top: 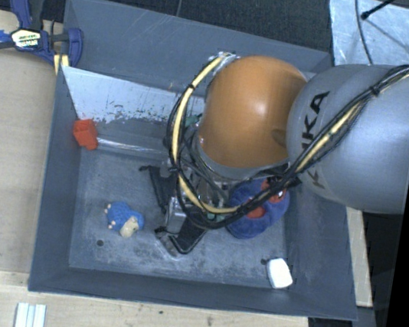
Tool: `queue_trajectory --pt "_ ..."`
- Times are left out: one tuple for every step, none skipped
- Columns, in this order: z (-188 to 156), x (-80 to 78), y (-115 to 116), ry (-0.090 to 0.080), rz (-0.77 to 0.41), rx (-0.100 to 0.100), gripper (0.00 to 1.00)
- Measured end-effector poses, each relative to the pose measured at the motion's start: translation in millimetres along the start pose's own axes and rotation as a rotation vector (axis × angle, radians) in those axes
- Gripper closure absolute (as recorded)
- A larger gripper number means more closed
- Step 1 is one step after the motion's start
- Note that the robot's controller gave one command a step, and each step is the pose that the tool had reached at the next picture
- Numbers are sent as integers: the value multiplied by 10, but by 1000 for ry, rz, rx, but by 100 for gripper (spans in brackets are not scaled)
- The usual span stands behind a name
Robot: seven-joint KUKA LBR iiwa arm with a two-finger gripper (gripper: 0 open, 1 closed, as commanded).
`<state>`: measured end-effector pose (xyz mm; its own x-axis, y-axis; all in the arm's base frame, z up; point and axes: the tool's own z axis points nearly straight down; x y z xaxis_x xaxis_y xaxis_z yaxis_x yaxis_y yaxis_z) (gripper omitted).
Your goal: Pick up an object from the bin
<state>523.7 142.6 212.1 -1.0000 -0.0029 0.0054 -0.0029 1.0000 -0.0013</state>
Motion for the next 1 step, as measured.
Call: queue_trajectory --pt "1255 -534 -700 -6 -143 -5 0"
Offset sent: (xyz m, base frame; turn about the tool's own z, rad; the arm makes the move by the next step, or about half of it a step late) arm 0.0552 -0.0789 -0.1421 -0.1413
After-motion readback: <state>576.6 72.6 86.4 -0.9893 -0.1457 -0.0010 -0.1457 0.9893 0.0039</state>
